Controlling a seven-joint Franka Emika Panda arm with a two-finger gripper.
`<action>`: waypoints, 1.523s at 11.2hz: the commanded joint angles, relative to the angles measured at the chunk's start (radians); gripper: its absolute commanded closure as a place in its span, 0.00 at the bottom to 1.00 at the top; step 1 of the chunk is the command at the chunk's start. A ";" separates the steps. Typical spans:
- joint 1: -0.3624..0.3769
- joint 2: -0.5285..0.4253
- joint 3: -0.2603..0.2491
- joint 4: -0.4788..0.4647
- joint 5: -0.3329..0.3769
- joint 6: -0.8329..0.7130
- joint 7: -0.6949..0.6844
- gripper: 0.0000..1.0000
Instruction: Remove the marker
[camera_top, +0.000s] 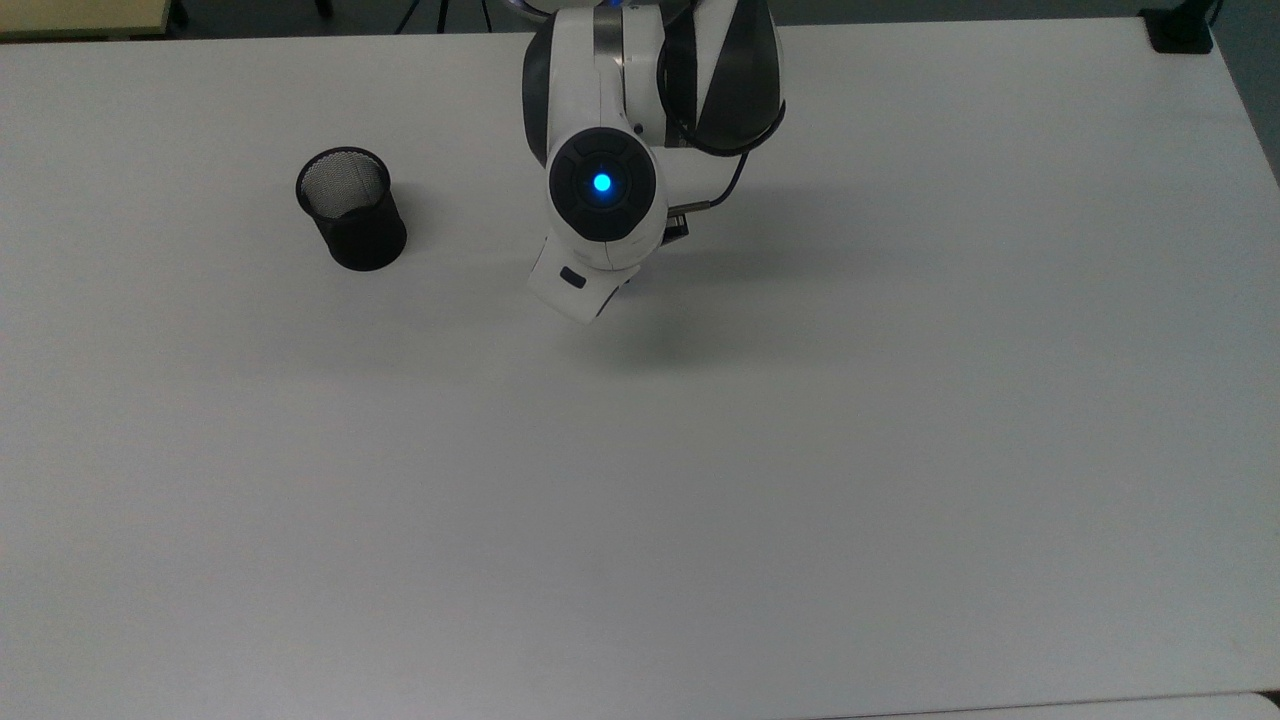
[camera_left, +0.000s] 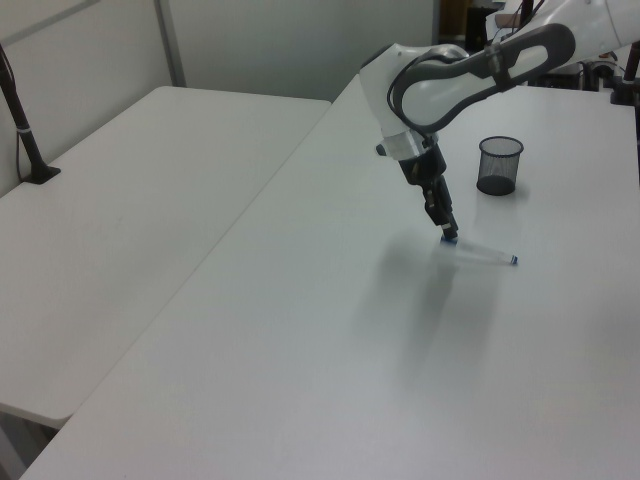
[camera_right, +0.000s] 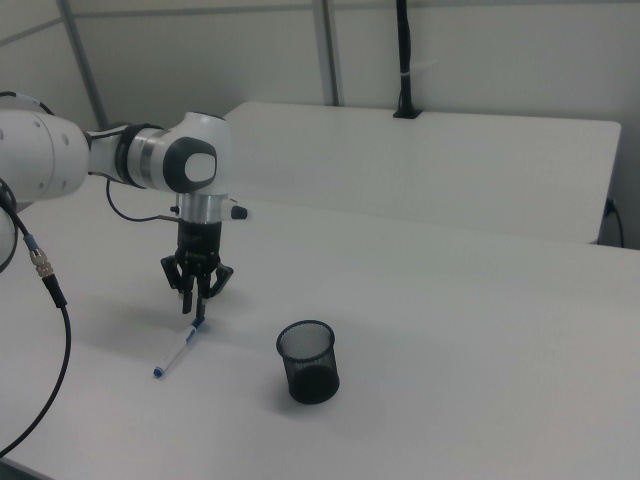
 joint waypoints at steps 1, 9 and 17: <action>0.019 -0.011 -0.013 -0.024 -0.010 0.052 0.027 0.31; -0.283 -0.434 0.122 -0.026 -0.150 0.011 0.161 0.00; -0.291 -0.471 0.131 -0.039 -0.205 -0.029 0.194 0.00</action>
